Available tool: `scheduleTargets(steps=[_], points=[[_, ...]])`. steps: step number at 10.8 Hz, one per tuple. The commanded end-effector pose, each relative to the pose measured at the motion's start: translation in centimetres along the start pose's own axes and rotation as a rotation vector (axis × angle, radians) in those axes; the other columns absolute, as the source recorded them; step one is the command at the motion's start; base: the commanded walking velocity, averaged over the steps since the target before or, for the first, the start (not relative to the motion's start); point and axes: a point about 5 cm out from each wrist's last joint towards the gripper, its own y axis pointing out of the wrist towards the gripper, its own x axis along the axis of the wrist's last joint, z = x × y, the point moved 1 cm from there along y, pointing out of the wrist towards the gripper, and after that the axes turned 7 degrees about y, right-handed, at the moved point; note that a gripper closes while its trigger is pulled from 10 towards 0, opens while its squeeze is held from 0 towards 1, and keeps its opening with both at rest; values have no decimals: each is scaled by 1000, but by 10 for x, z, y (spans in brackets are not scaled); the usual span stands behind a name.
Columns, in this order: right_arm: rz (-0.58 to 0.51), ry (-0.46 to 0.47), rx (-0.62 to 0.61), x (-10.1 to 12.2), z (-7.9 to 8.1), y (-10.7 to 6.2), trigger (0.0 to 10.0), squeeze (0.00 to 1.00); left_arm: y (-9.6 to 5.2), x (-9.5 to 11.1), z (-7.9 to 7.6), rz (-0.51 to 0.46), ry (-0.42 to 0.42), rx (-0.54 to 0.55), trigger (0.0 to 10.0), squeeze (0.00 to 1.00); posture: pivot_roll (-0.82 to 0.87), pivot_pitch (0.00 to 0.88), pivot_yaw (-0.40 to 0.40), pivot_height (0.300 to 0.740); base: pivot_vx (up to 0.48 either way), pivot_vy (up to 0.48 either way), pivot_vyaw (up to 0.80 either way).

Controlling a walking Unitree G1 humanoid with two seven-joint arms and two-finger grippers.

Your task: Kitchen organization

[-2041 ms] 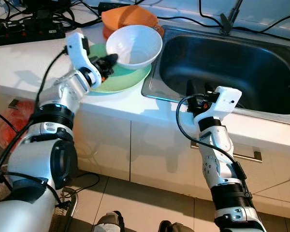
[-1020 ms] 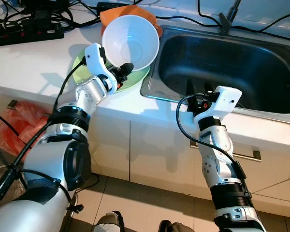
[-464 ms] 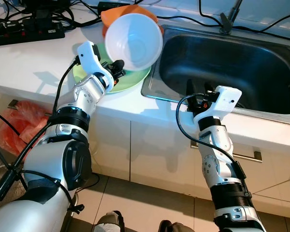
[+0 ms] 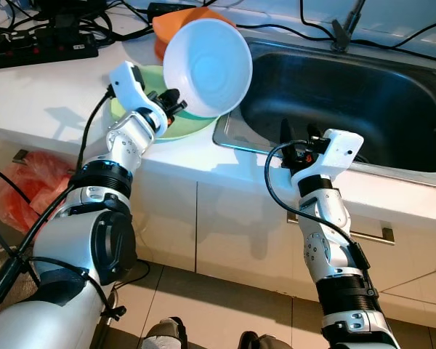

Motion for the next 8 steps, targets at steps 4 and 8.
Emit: scheduleTargets(steps=[4,8], points=[[21,6,-18,-5,-3,-3,10000,0,1,12,-14,-125,-28,-91,0,0,103,121,-22,740,0,0,0],[13,11,-12,-3,-2,-1,10000,0,-9,37,-27,-341,-27,-174,4980,0,107,125,-27,740,0,0,0]])
